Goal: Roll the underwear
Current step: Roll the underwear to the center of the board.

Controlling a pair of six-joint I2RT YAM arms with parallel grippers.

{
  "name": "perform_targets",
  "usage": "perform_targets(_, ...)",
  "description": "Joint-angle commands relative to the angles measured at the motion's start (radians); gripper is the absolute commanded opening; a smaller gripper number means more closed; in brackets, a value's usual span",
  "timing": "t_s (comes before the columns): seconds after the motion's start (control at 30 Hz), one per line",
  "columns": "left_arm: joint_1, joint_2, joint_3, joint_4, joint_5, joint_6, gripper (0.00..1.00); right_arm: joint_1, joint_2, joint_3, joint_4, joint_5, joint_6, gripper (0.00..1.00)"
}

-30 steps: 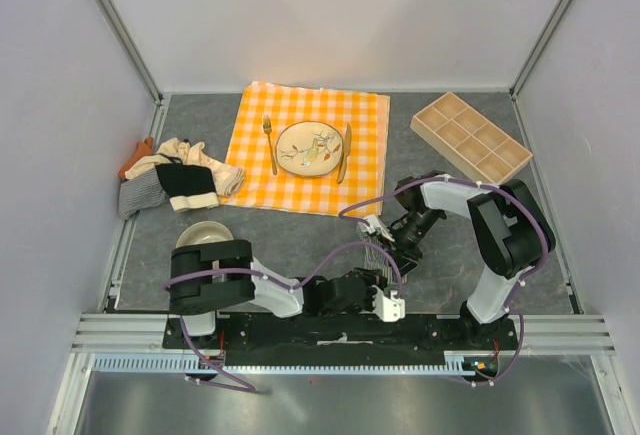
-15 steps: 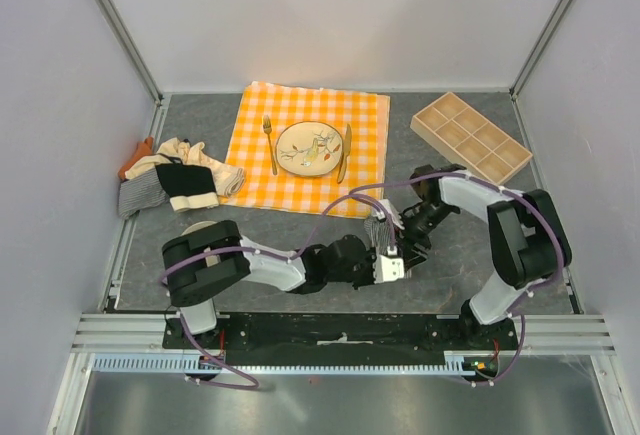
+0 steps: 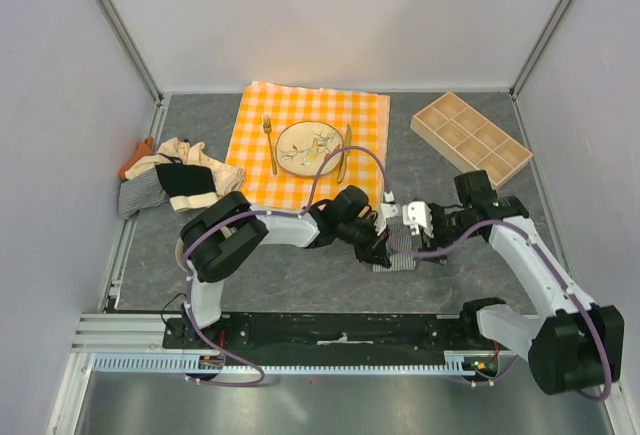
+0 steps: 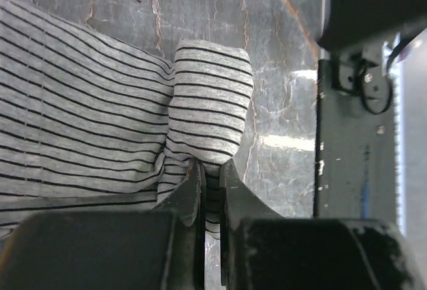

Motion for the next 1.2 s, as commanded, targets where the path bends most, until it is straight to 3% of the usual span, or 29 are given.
perform_targets(0.0,0.074,0.155,0.050,-0.234,0.165,-0.244,0.02,0.014,-0.101,-0.118,-0.009,-0.111,-0.213,0.91)
perform_targets(0.2,0.139,0.241,0.113,-0.208,0.214,-0.385,0.02,0.105,-0.136,-0.220,0.146,0.010,-0.172,0.92)
perform_targets(0.43,0.144,0.252,0.137,-0.142,0.231,-0.457,0.10,0.287,-0.121,-0.333,0.396,0.213,-0.056,0.90)
perform_targets(0.57,0.150,0.211,0.110,-0.076,0.210,-0.505,0.16,0.315,-0.057,-0.343,0.426,0.292,-0.051,0.79)
perform_targets(0.6,0.154,0.197,0.101,-0.038,0.205,-0.516,0.21,0.317,-0.026,-0.343,0.427,0.320,-0.045,0.72)
perform_targets(0.8,0.174,-0.033,-0.065,0.137,0.079,-0.542,0.42,0.315,0.055,-0.330,0.393,0.353,0.006,0.32)
perform_targets(1.0,0.171,-0.320,-0.324,0.318,-0.080,-0.385,0.52,0.266,0.144,-0.210,0.214,0.190,0.016,0.25)
perform_targets(1.03,0.170,-0.352,-0.423,0.370,-0.099,-0.372,0.53,0.251,0.164,-0.179,0.159,0.147,0.009,0.24)
perform_targets(1.07,0.155,-0.380,-0.477,0.509,-0.097,-0.327,0.53,0.246,0.216,-0.161,0.127,0.130,0.000,0.24)
perform_targets(1.17,0.072,-0.476,-0.660,0.727,-0.129,-0.168,0.56,0.215,0.367,-0.066,-0.034,0.045,-0.063,0.24)
